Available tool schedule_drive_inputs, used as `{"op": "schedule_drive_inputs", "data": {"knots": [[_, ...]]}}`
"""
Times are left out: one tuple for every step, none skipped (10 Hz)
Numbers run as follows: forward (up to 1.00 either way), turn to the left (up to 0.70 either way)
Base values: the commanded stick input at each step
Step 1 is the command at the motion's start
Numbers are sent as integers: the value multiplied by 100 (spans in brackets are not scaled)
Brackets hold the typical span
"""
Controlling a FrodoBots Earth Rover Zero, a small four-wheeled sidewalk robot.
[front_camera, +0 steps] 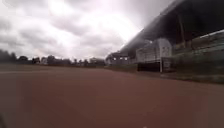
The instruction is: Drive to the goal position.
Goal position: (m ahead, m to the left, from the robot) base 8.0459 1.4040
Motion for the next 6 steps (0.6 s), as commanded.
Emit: {"op": "schedule_drive_inputs", "data": {"knots": [[70, 0], [70, 0], [70, 0], [70, 0], [70, 0], [70, 0]]}}
